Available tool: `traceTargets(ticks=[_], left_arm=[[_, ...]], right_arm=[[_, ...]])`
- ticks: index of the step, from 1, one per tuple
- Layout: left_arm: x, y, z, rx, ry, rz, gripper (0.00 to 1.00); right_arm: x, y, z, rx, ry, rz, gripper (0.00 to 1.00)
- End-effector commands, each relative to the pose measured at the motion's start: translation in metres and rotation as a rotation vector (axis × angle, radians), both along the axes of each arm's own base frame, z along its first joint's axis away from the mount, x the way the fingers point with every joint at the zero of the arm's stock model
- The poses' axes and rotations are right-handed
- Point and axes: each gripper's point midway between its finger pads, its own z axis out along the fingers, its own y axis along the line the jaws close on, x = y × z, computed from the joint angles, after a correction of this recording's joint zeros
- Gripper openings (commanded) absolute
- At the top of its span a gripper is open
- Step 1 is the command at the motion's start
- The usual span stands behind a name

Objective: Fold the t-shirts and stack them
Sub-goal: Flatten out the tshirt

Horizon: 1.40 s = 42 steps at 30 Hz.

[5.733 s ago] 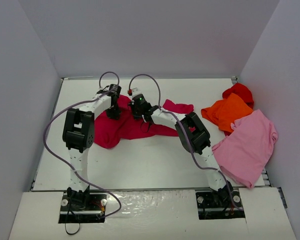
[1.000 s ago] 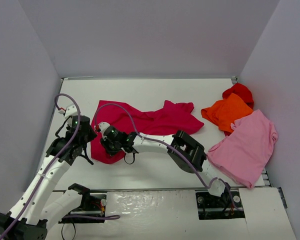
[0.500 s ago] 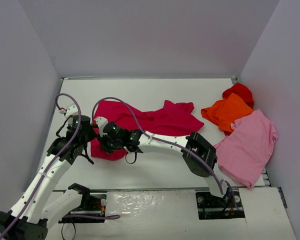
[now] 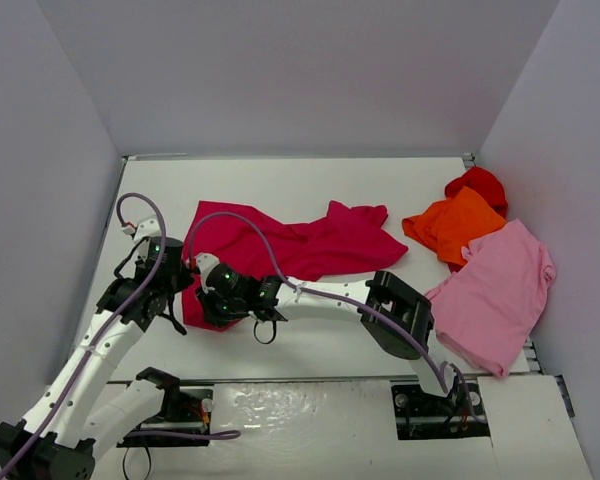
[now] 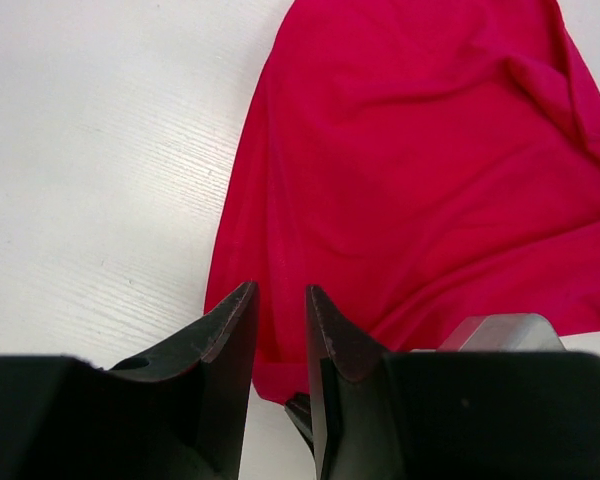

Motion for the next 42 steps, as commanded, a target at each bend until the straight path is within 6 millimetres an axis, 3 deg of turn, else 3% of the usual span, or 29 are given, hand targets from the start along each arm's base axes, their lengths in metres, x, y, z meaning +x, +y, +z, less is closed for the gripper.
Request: traceTargets(ticks=[1, 5, 7, 13, 18, 24, 34, 42], left_arm=[[0.029, -0.012, 0.035, -0.069, -0.158, 0.009, 0.23], [0.028, -0.011, 0.032, -0.072, -0.157, 0.014, 0.23], [0.028, -0.011, 0.031, -0.071, -0.158, 0.017, 0.23], [0.027, -0.009, 0.032, -0.065, -0.161, 0.023, 0.23], [0.028, -0.008, 0.031, -0.062, -0.156, 0.027, 0.23], [0.022, -0.008, 0.038, -0.077, -0.163, 0.032, 0.23], [-0.017, 0.010, 0.076, -0.130, -0.258, 0.076, 0.23], [-0.033, 0.020, 0.076, -0.093, -0.224, 0.090, 0.23]], right_arm=[[-0.095, 0.038, 0.035, 0.160, 0.041, 0.262, 0.01], [-0.142, 0.056, 0.042, 0.237, 0.098, 0.393, 0.12], [-0.156, 0.059, 0.041, 0.212, 0.066, 0.431, 0.18], [-0.157, 0.052, 0.054, 0.203, -0.026, 0.400, 0.29], [-0.127, 0.030, 0.062, 0.183, -0.118, 0.297, 0.33], [-0.056, 0.004, 0.030, 0.101, -0.122, 0.155, 0.32], [0.012, 0.017, -0.004, 0.078, -0.127, 0.147, 0.31], [0.035, 0.025, -0.035, 0.074, -0.077, 0.145, 0.30]])
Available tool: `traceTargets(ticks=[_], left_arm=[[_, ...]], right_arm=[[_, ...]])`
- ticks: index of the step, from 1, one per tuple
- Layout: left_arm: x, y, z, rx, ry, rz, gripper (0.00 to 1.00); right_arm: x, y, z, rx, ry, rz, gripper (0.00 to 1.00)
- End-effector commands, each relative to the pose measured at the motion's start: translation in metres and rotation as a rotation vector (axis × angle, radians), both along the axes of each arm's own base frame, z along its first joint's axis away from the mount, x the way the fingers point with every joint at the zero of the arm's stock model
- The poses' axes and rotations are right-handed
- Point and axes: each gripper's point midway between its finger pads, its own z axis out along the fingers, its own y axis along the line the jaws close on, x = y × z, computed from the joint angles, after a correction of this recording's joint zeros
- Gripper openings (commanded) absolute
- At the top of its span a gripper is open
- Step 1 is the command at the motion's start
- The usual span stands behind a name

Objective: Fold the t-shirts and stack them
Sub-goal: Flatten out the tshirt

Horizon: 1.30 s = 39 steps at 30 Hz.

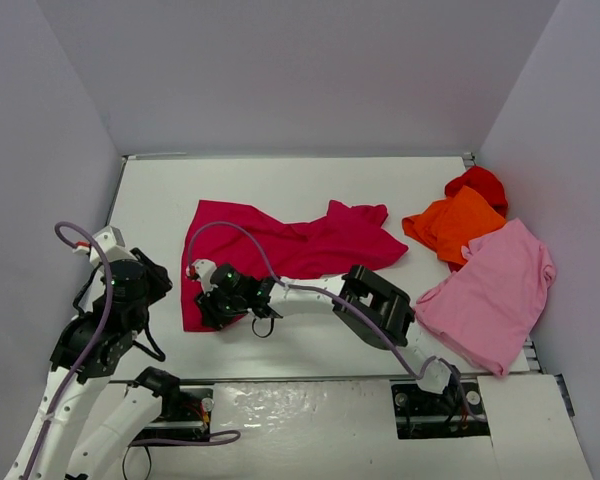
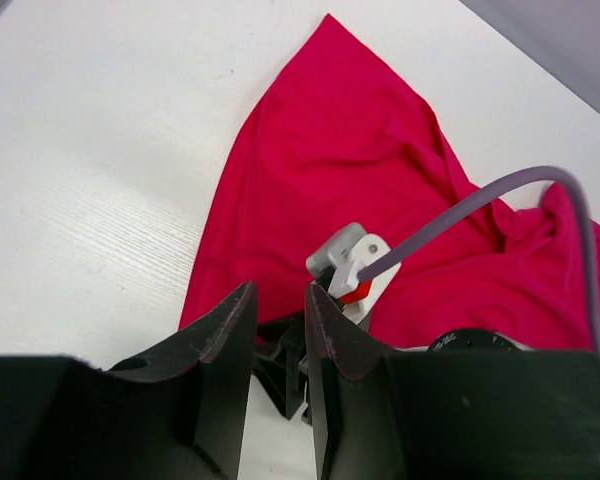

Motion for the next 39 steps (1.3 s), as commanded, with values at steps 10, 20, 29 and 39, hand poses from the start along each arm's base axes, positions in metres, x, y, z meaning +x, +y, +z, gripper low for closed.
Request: traceTargets(ticks=[10, 20, 29, 39], left_arm=[[0.004, 0.005, 0.005, 0.016, 0.013, 0.032, 0.23], [0.009, -0.002, -0.003, 0.000, 0.030, 0.017, 0.23], [0.012, -0.004, -0.002, -0.006, 0.022, 0.010, 0.23], [0.015, -0.012, -0.002, -0.041, 0.015, -0.010, 0.23]], right_arm=[[0.016, 0.022, 0.023, 0.092, -0.012, 0.032, 0.17], [-0.007, 0.051, 0.076, 0.210, 0.035, 0.129, 0.14], [-0.079, 0.048, 0.097, 0.261, 0.133, 0.294, 0.12], [0.012, 0.015, 0.110, 0.256, 0.003, -0.036, 0.20]])
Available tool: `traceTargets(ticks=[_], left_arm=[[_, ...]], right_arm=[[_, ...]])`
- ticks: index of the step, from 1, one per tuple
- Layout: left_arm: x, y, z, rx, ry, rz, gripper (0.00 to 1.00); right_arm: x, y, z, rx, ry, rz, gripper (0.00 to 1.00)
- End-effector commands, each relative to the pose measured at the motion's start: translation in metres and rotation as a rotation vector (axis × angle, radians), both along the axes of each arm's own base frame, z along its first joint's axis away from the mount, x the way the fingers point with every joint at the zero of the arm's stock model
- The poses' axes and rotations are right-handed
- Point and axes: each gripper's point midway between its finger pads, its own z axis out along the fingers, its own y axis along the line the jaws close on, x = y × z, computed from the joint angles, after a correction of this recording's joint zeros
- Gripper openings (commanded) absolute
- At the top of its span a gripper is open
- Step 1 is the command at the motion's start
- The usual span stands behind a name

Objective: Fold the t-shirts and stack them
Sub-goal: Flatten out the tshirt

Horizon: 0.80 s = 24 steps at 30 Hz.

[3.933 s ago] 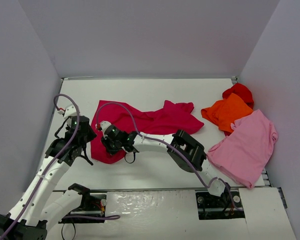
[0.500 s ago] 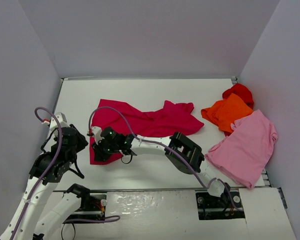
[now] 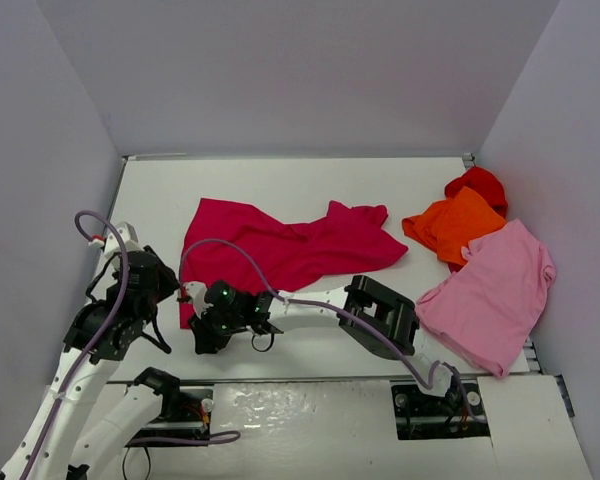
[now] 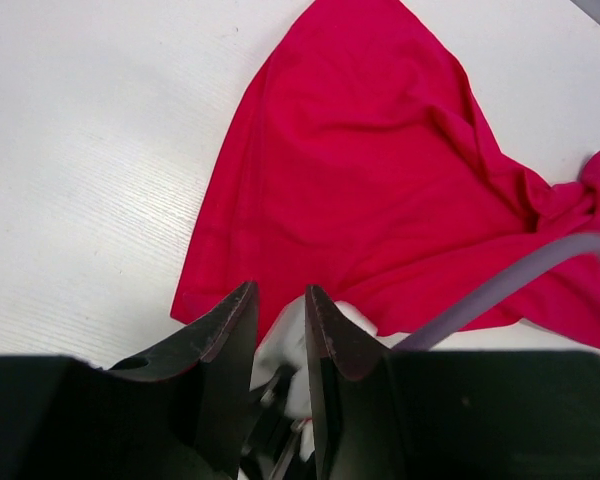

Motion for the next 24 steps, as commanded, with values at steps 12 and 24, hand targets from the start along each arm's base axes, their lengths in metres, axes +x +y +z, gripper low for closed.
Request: traceTargets(ticks=[12, 24], left_arm=[[-0.012, 0.004, 0.019, -0.045, -0.068, 0.015, 0.23], [-0.016, 0.006, 0.015, -0.029, -0.052, 0.010, 0.24]], right_arm=[[0.185, 0.043, 0.051, 0.192, -0.073, -0.286, 0.26], [0.190, 0.054, 0.033, 0.182, -0.039, -0.288, 0.38]])
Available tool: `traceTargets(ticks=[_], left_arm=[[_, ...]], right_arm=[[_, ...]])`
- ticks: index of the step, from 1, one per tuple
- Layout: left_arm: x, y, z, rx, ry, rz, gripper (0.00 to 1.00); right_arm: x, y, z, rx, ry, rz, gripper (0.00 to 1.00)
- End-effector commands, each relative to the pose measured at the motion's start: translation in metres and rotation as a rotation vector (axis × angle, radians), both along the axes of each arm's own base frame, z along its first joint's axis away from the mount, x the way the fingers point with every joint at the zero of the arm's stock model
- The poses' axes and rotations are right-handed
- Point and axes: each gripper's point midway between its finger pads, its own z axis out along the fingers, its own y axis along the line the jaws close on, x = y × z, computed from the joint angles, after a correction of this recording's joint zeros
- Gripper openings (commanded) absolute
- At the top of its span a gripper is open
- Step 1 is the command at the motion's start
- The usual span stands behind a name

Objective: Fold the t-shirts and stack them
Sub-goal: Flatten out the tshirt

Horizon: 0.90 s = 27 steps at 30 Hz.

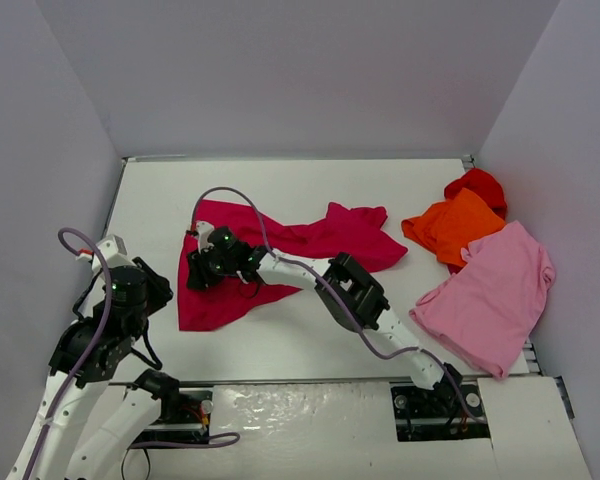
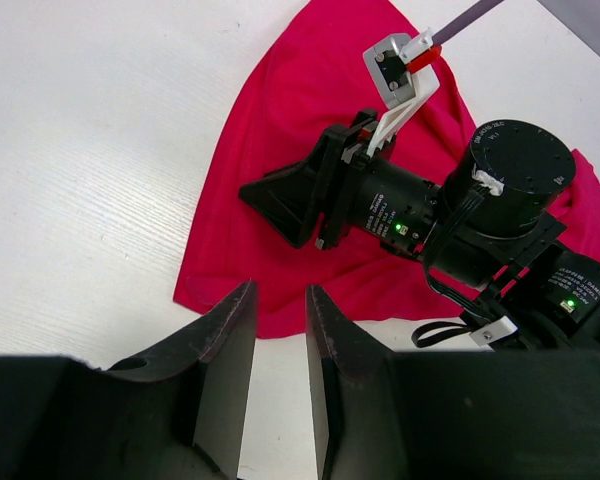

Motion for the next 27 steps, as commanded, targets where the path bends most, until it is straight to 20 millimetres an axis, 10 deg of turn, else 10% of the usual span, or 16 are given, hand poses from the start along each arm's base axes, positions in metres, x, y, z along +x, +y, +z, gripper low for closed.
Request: traceTargets(ticks=[1, 8, 11, 27], left_arm=[[0.005, 0.002, 0.010, 0.004, -0.028, 0.010, 0.24], [0.006, 0.001, 0.009, 0.002, -0.029, 0.008, 0.24], [0.007, 0.000, 0.009, 0.001, -0.029, 0.008, 0.24], [0.007, 0.002, 0.011, -0.004, -0.048, 0.016, 0.24]], right_arm=[[0.003, 0.011, 0.042, 0.071, -0.039, 0.008, 0.37], [-0.002, 0.007, 0.039, 0.062, -0.024, 0.017, 0.30], [-0.004, 0.007, 0.041, 0.062, -0.032, 0.014, 0.01], [-0.035, 0.071, 0.108, 0.260, -0.053, 0.115, 0.03]])
